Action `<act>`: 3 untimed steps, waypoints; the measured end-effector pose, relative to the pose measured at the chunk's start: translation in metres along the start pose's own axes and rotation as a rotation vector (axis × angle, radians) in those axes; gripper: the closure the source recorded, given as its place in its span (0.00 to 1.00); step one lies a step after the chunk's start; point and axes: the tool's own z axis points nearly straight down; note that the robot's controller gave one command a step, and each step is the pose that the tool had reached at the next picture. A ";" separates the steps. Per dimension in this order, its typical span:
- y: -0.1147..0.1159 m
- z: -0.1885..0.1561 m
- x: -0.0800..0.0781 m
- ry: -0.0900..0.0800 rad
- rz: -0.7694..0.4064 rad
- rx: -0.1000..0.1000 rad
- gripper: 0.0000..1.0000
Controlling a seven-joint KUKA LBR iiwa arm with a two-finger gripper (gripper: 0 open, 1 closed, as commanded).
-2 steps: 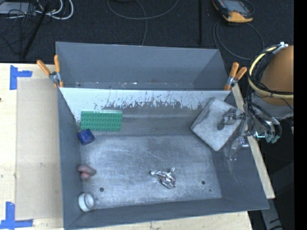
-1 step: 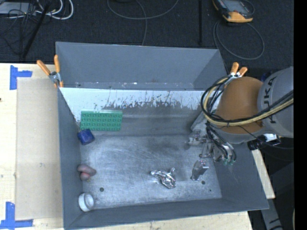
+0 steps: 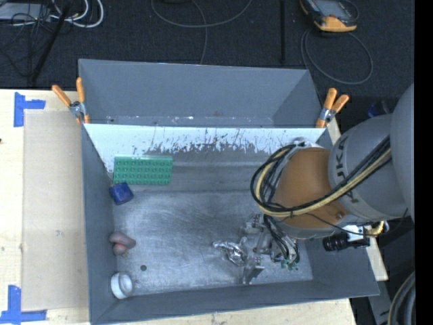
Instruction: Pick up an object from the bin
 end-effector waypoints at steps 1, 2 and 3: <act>-0.001 -0.001 -0.001 0.002 -0.003 0.002 1.00; -0.002 -0.070 -0.011 -0.010 -0.023 0.000 1.00; -0.002 -0.066 -0.009 -0.004 -0.025 0.002 0.00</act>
Offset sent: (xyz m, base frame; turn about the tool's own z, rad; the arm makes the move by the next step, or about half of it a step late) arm 0.0000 0.0000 0.0000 0.0000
